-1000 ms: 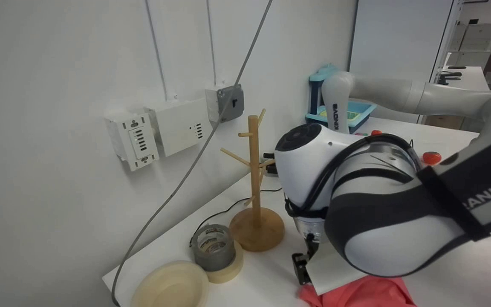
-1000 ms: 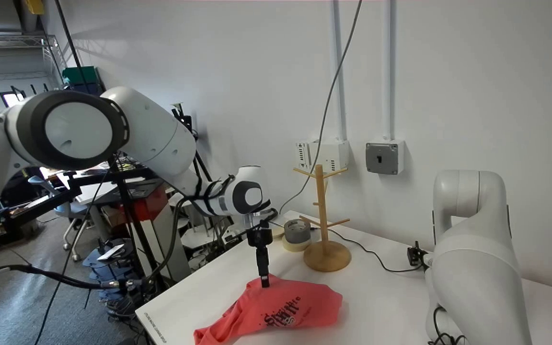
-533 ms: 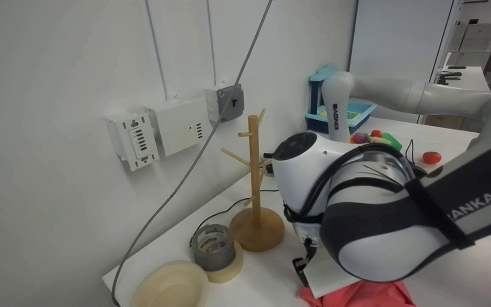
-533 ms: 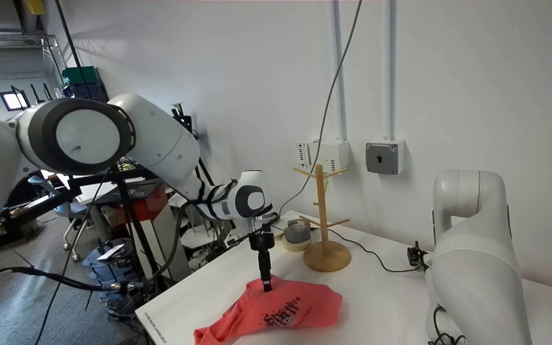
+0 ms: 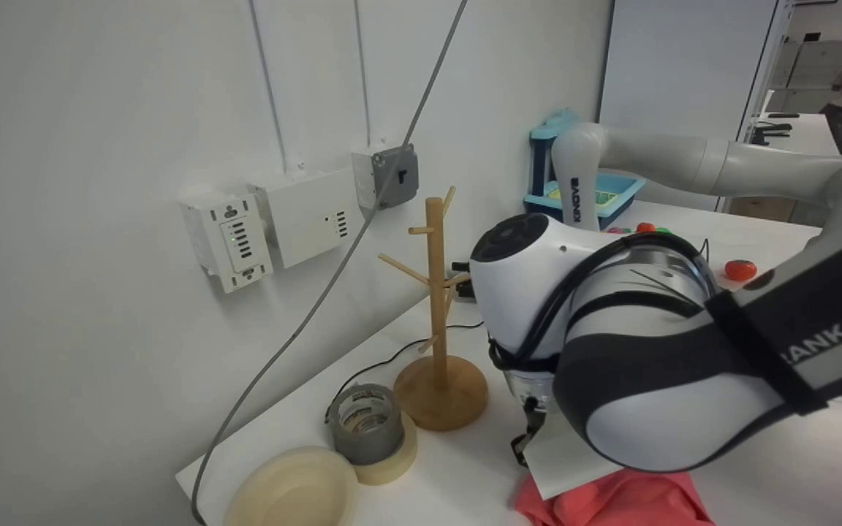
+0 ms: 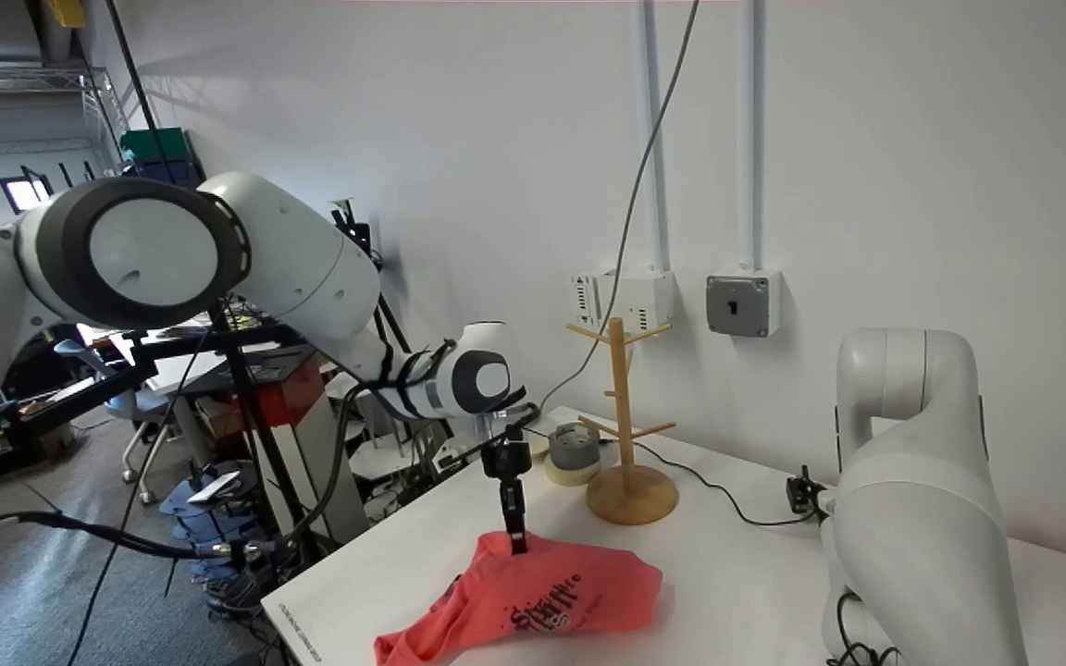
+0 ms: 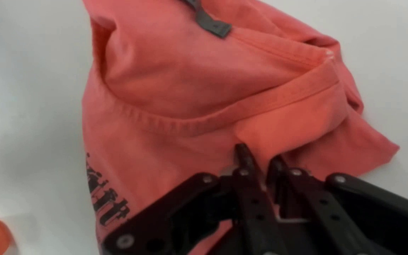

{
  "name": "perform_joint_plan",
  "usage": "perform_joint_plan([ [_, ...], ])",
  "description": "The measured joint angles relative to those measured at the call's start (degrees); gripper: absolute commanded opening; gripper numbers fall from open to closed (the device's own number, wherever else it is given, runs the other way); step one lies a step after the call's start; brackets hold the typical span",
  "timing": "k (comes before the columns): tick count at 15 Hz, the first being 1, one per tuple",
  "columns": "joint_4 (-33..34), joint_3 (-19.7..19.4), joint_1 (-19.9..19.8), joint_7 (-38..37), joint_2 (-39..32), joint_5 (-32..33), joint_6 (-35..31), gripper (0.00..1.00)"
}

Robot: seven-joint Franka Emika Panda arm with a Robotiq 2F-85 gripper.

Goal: Unfold the shirt

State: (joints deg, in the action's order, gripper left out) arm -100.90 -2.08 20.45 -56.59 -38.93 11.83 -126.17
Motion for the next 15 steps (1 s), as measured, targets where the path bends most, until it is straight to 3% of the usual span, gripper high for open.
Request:
perform_joint_plan([
  [7, -7.9, 0.0, 0.3, -0.3, 8.4, 0.0, -0.1, 0.01],
  [11, -17.8, -0.1, -0.2, -1.1, 17.4, 0.4, -0.3, 0.01],
  [15, -29.6, -0.3, -1.5, -5.8, 25.9, 6.2, -2.4, 0.01],
])
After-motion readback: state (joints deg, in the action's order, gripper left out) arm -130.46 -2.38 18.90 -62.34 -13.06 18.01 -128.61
